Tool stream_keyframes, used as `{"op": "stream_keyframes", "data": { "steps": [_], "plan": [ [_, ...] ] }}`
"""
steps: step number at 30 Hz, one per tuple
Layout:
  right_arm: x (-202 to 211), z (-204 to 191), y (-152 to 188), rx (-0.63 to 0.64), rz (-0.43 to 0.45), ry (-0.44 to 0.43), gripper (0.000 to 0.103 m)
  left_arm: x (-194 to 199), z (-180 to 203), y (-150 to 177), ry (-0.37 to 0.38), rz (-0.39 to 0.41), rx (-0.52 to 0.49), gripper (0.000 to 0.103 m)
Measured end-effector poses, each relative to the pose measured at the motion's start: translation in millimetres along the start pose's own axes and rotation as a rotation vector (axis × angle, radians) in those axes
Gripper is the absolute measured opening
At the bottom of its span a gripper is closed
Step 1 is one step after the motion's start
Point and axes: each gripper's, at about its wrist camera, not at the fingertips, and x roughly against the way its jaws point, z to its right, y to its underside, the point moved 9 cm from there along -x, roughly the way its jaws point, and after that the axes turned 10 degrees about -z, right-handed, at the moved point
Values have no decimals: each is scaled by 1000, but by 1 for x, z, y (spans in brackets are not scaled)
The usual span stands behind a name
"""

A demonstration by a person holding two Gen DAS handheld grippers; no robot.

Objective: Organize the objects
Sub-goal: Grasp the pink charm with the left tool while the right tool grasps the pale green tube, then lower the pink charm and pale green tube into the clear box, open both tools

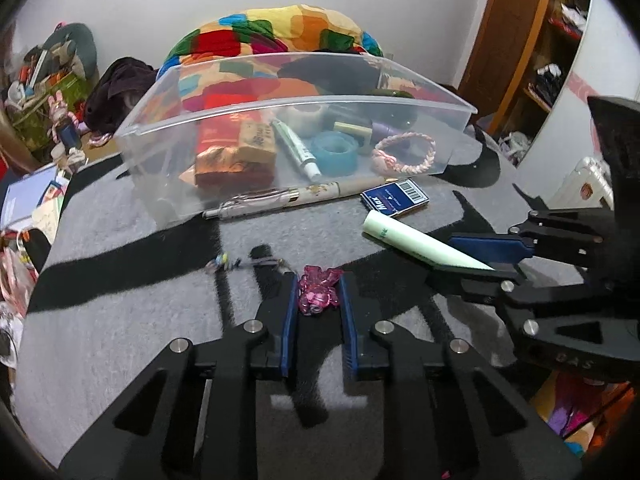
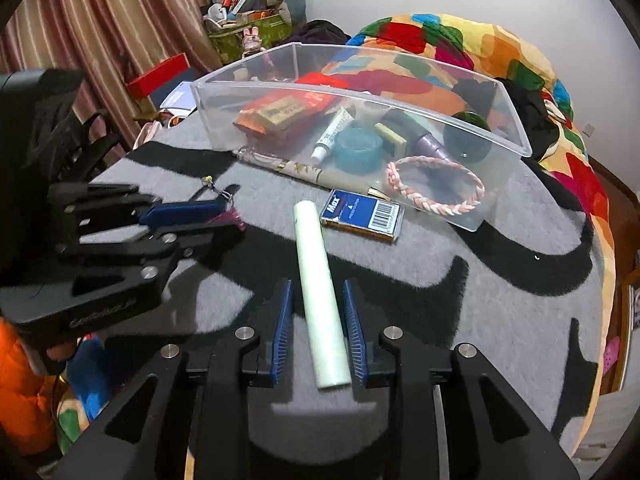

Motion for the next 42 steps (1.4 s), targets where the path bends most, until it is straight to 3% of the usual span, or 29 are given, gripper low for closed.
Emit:
{"op": "stream_keyframes", "data": {
  "steps": [1, 3, 12, 19, 30, 36, 42],
  "plan": [
    [0, 0, 0, -5, 6, 0, 17, 2, -2, 2, 6, 5, 12, 20],
    [1, -2, 1, -5, 12, 2, 15, 5, -7, 4, 12, 13, 34, 20],
    [26, -14, -13, -11, 98, -10, 14, 37, -22, -5, 9, 98, 81, 20],
    [57, -13, -42, -37, 199, -25, 14, 77, -24, -31, -10, 206, 78, 20],
    [82, 11, -86, -122, 286, -17, 14, 125, -32, -84, -54, 361, 76, 20],
    [82, 30, -107, -168, 292, -26, 14, 126, -38, -110, -42, 376, 78, 20],
    [57, 42, -120, -192, 231, -29, 14, 106, -43, -128, -34, 347, 94, 20]
  ]
}}
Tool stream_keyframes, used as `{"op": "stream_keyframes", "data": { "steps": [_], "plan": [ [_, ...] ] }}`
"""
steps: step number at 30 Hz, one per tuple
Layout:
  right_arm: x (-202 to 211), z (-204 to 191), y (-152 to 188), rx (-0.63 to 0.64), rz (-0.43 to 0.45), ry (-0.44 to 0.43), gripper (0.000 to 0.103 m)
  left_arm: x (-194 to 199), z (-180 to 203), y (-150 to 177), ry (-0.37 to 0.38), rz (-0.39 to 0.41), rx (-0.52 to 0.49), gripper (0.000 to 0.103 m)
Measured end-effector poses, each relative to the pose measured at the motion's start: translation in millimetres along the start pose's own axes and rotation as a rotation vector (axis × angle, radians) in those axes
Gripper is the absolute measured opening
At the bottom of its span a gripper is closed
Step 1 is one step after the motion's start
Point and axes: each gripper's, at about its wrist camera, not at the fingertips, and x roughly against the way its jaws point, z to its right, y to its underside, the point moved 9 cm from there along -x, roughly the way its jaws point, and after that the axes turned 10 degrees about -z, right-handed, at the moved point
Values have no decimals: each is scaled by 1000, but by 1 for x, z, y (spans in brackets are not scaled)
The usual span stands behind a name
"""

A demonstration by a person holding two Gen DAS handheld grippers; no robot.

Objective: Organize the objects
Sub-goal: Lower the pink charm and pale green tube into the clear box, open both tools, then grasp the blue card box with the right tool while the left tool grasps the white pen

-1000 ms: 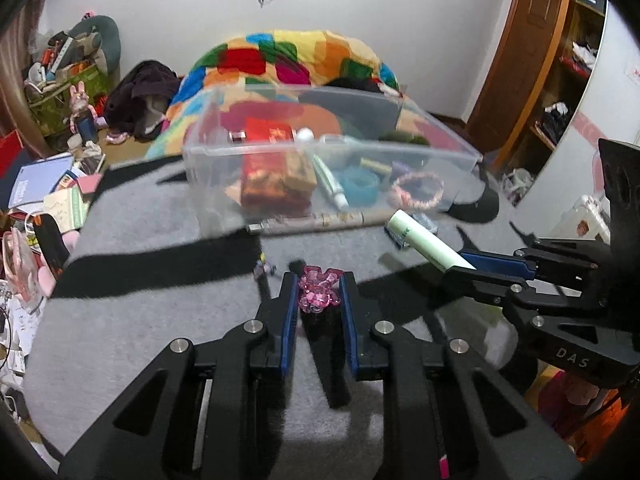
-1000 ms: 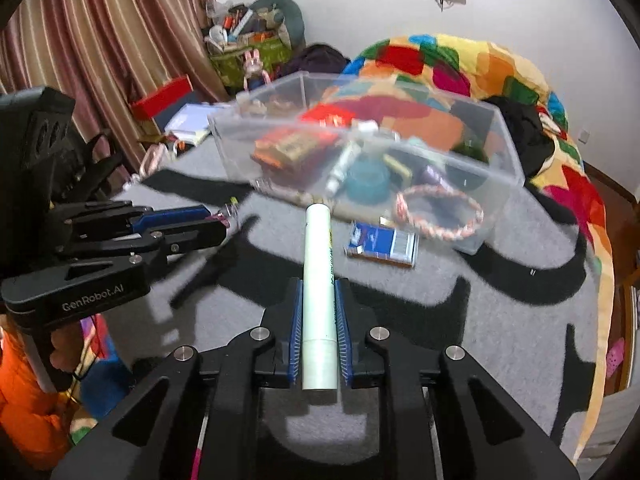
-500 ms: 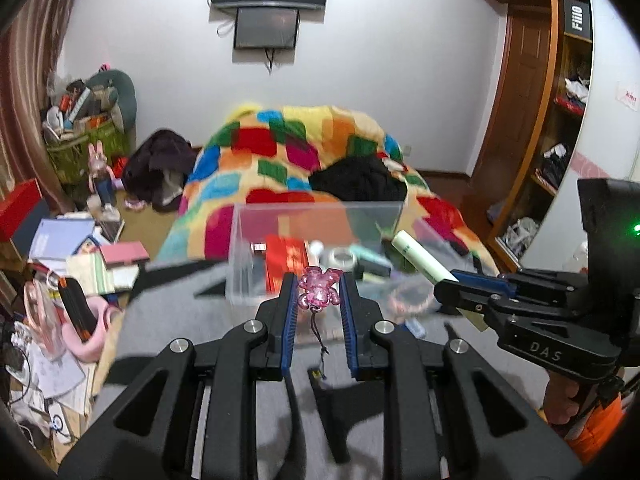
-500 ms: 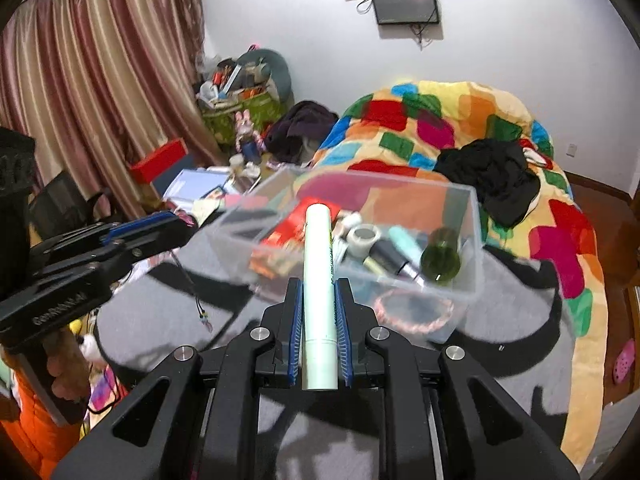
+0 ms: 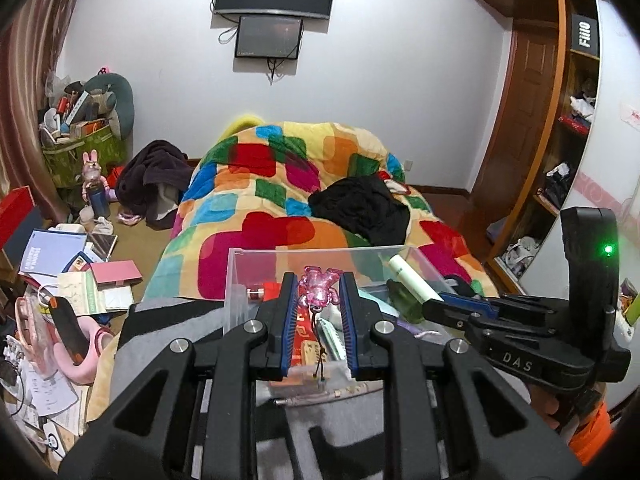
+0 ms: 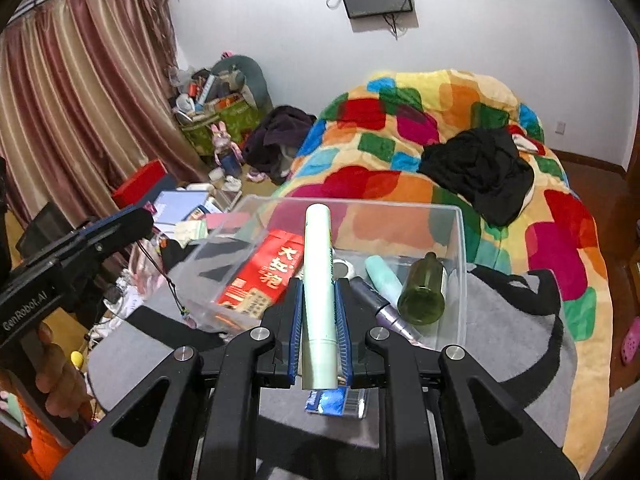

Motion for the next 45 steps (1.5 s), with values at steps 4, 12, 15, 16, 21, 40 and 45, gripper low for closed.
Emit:
{"op": "stream_keyframes", "data": {
  "steps": [4, 12, 15, 16, 21, 40, 45],
  "plan": [
    [-20, 10, 1, -15, -46, 17, 14, -26, -7, 4, -14, -50, 16, 20],
    [-47, 15, -3, -14, -108, 37, 14, -76, -21, 23, -17, -193, 51, 20],
    [-53, 12, -1, 1, -125, 43, 14, -86, -23, 31, -5, -242, 61, 20],
    [-53, 10, 0, 5, -127, 44, 14, -86, -23, 33, 2, -247, 65, 20],
    [-44, 8, -1, 13, -109, 39, 15, -75, -19, 32, 16, -235, 63, 21],
    [18, -15, 43, 143, -18, 60, 46, -29, -13, 91, -23, -240, -66, 52],
    [1, -8, 65, 139, -76, 62, 60, -58, -21, 116, -20, -352, -66, 59]
  ]
}}
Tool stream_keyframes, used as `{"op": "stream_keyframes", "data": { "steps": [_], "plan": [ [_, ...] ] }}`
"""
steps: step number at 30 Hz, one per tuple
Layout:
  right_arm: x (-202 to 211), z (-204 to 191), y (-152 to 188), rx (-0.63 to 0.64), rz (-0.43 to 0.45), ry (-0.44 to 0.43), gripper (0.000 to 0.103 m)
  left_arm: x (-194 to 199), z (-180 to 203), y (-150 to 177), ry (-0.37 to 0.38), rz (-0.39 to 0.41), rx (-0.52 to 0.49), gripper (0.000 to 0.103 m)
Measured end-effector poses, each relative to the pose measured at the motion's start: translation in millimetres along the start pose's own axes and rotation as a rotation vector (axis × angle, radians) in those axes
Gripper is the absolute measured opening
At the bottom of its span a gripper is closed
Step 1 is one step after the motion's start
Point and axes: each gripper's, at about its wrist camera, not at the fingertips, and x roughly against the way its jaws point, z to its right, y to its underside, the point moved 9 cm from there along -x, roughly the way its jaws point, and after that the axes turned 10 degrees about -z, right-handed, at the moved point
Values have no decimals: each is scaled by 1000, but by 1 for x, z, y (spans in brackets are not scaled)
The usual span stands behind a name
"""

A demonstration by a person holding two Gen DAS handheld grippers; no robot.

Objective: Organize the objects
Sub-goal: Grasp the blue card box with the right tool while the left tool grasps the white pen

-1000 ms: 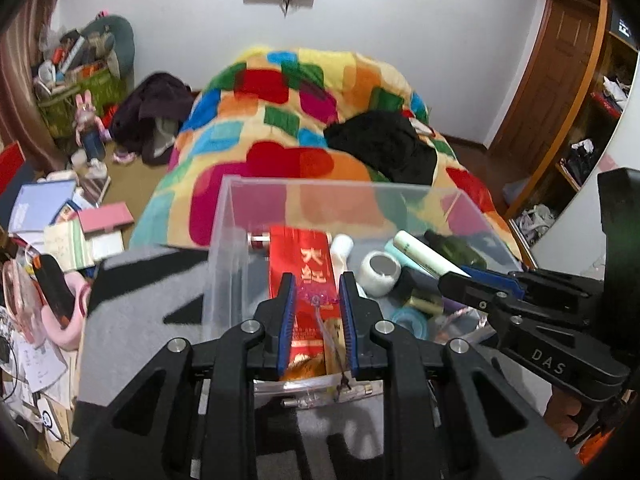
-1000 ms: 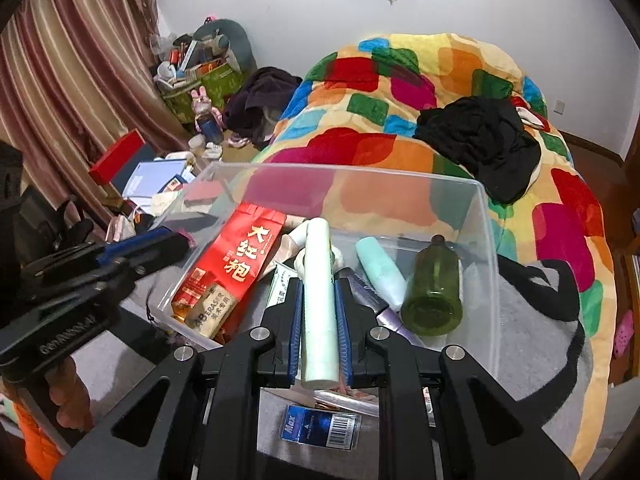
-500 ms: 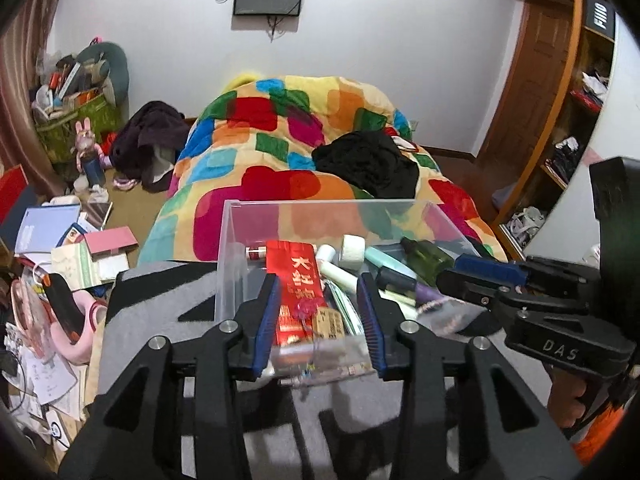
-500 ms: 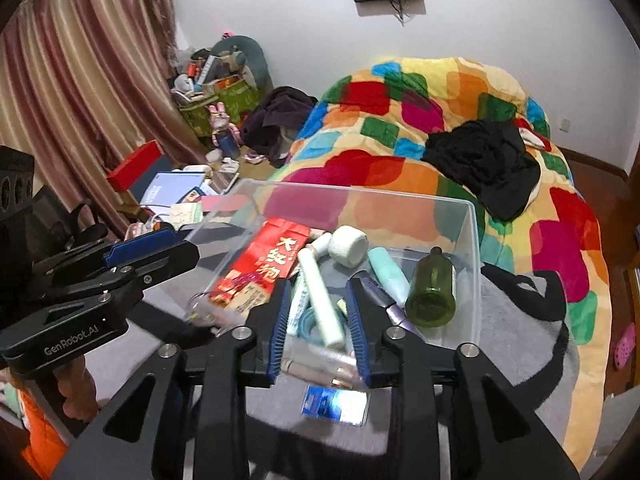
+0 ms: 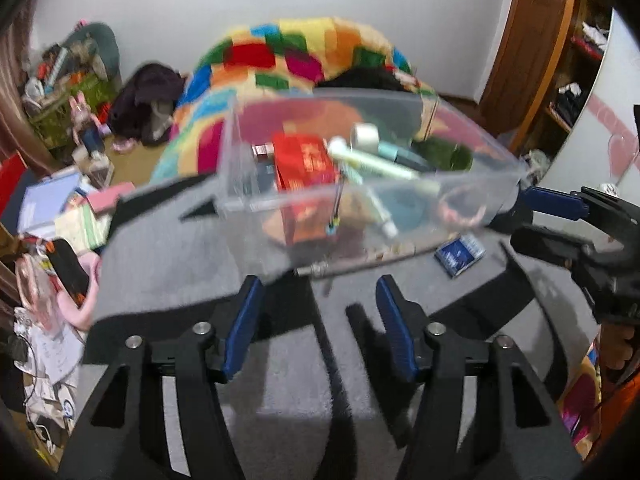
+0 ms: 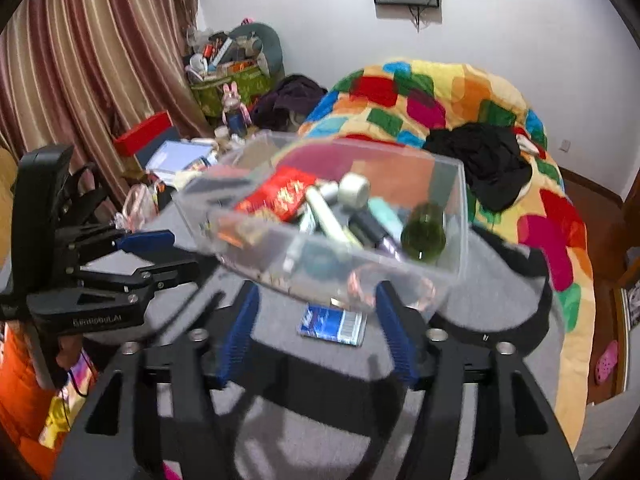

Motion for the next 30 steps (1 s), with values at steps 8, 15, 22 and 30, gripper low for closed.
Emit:
{"op": "stream_keyframes", "data": {
  "steps": [8, 15, 22, 30],
  "plan": [
    [-52, 5, 22, 32, -176, 2, 60, -34, 3, -10, -3, -93, -23, 65],
    [-67, 3, 25, 33, -190, 3, 54, -42, 17, -9, 21, -100, -59, 65],
    [-59, -1, 34, 52, -173, 2, 45, -30, 45, 9, 110, -105, -127, 34],
    [-35, 8, 60, 53, -160, 15, 45, 2, 75, 18, 117, -51, -246, 33]
  ]
}}
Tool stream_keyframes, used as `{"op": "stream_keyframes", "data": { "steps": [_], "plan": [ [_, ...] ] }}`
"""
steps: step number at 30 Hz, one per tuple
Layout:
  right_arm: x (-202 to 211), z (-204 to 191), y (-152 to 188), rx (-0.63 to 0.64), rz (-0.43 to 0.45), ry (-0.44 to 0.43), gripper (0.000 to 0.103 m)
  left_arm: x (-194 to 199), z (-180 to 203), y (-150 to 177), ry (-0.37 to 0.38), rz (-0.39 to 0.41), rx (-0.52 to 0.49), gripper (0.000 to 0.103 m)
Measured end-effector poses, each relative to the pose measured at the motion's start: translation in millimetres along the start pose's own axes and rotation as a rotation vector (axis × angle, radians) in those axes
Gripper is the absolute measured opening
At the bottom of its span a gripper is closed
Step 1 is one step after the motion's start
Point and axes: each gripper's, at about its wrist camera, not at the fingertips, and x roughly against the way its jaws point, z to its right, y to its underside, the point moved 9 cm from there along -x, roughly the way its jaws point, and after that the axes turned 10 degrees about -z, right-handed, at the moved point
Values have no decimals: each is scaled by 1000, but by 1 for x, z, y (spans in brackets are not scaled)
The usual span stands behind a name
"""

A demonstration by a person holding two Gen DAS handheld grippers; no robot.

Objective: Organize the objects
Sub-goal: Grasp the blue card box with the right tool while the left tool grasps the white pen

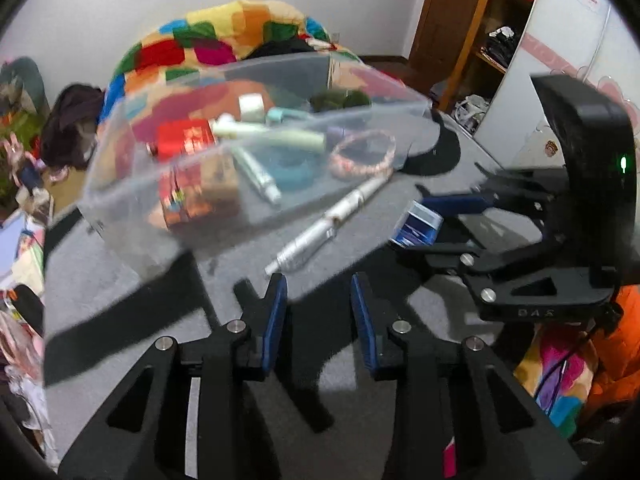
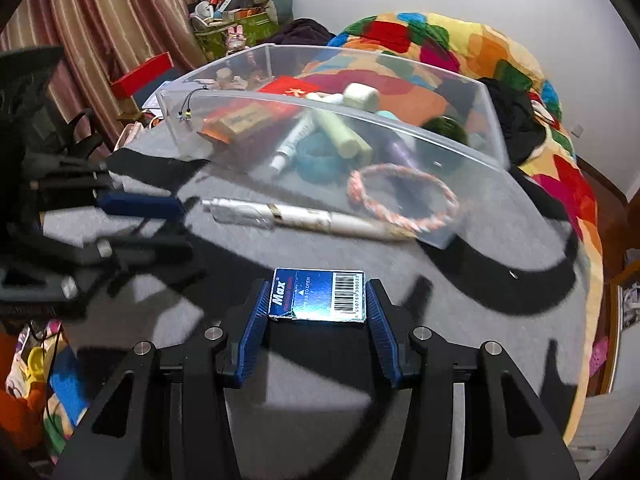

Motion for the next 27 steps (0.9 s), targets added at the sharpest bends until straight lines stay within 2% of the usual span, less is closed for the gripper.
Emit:
{"op": "stream_keyframes", "data": {
  "steps": [2, 5, 9, 11, 13, 15, 22, 27],
  "plan": [
    [5, 4, 3, -17, 6, 0, 45, 1, 0, -9, -22, 2, -8, 33],
    [10, 10, 6, -44, 13, -8, 45, -11, 5, -29, -21, -10, -44, 40],
    [13, 14, 10, -70, 23, -21, 45, -39, 16, -41, -32, -71, -94, 41],
    [15, 16, 11, -82, 28, -28, 45, -50, 21, -44, -59, -85, -116, 40],
    [16, 18, 11, -92, 33, -35, 45, -57, 22, -44, -79, -92, -118, 31],
    [18, 19, 12, -104, 37, -44, 45, -56, 24, -41, -52, -84, -111, 24],
    [20, 19, 12, -138, 55, -73, 45, -33, 14, -3, -36, -68, -38, 13],
    [24, 13, 8, -131, 72, -76, 45, -16, 6, 29, -21, -64, 27, 11]
  ]
}}
